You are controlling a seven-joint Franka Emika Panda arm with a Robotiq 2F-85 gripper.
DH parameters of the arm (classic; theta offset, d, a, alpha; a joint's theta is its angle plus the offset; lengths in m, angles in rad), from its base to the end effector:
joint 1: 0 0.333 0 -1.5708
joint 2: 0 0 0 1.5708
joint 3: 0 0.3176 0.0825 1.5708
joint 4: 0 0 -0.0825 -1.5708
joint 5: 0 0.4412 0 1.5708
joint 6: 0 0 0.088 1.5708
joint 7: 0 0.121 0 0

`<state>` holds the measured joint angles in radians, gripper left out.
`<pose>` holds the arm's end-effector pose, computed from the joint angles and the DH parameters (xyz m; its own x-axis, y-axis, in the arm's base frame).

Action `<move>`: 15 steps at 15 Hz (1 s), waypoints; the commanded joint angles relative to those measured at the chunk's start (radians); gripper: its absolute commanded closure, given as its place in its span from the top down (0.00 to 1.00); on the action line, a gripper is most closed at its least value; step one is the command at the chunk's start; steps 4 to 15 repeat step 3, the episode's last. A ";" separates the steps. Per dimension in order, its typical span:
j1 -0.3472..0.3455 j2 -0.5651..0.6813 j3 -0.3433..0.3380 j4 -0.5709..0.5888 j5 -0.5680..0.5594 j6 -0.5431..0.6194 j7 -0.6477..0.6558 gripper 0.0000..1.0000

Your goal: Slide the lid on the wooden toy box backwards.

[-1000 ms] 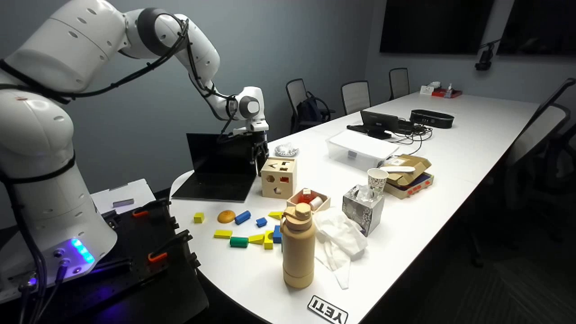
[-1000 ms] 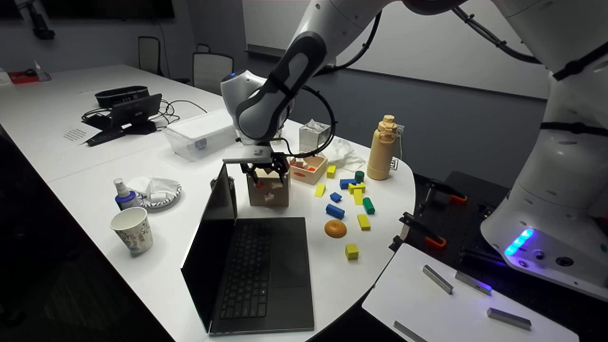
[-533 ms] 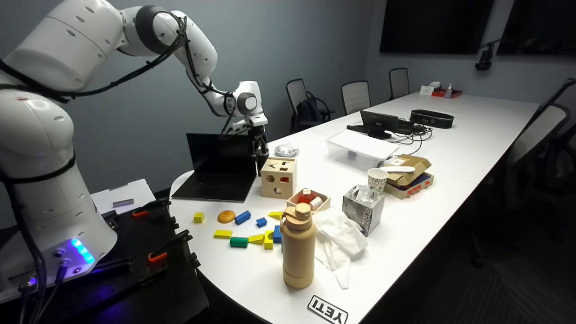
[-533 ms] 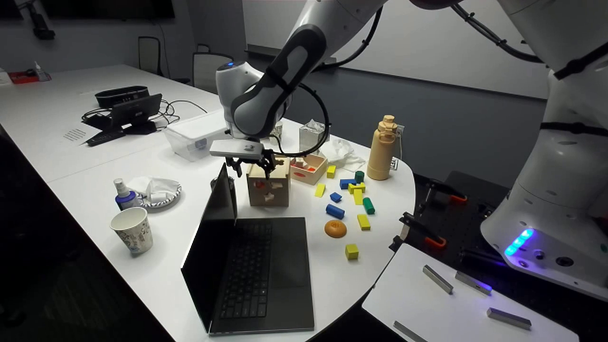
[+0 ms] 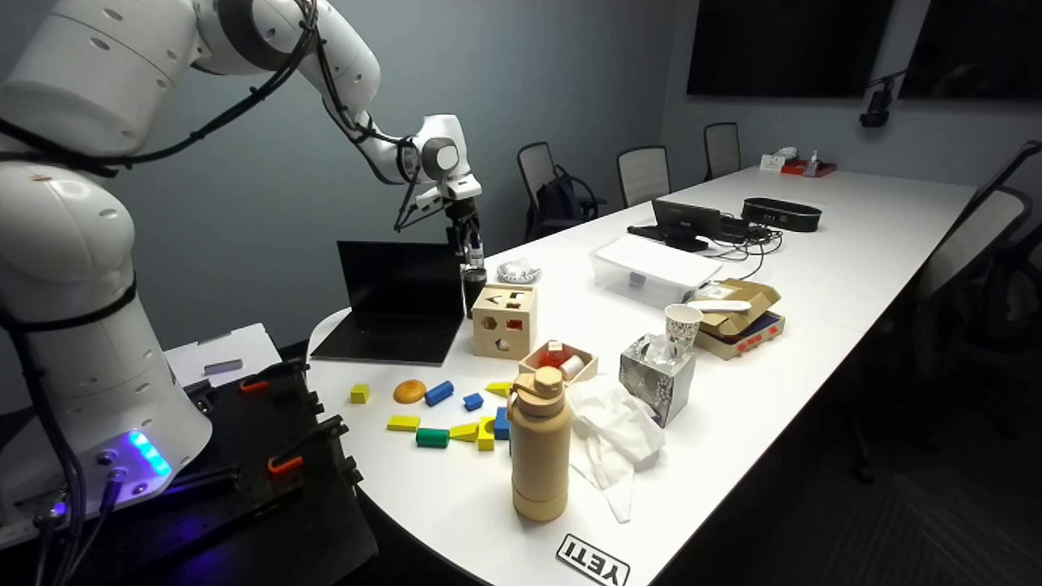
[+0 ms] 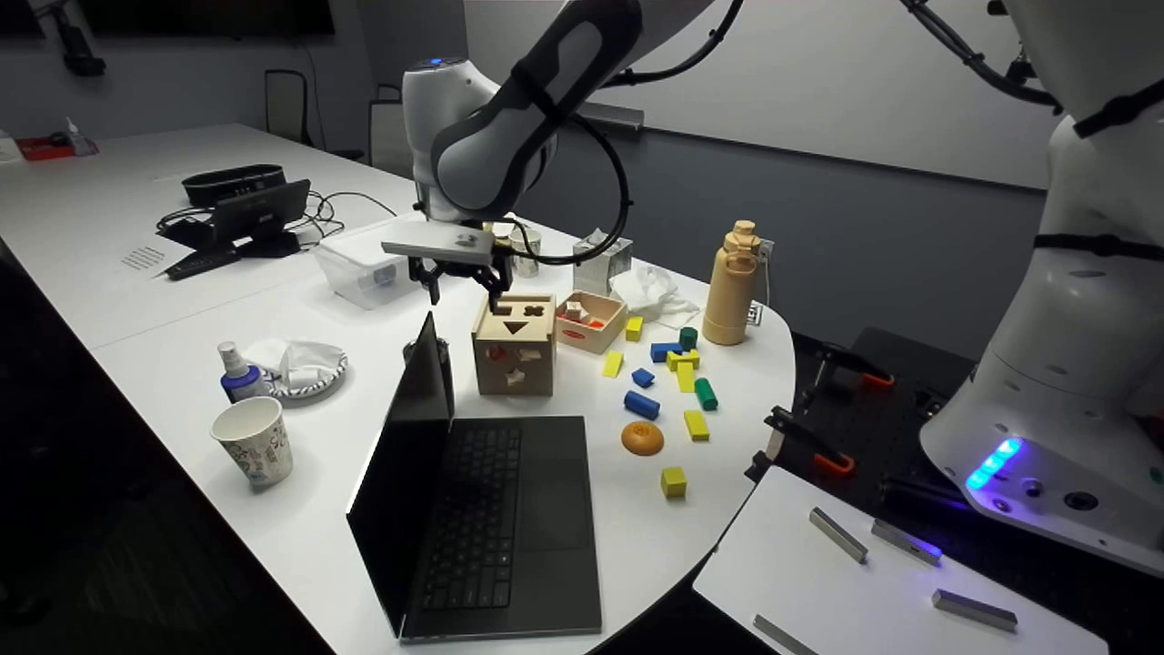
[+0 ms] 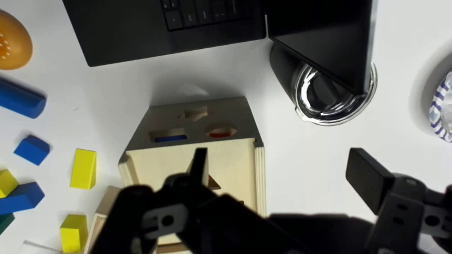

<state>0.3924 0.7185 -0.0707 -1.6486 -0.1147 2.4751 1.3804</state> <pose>0.7004 0.2374 0.1505 0.5694 -0.8095 0.1431 -0.8093 -0.5826 -0.0754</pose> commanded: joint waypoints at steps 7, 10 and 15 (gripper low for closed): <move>-0.015 -0.068 0.020 -0.056 -0.004 -0.003 -0.057 1.00; -0.015 -0.068 0.020 -0.056 -0.004 -0.003 -0.057 1.00; -0.015 -0.068 0.020 -0.056 -0.004 -0.003 -0.057 1.00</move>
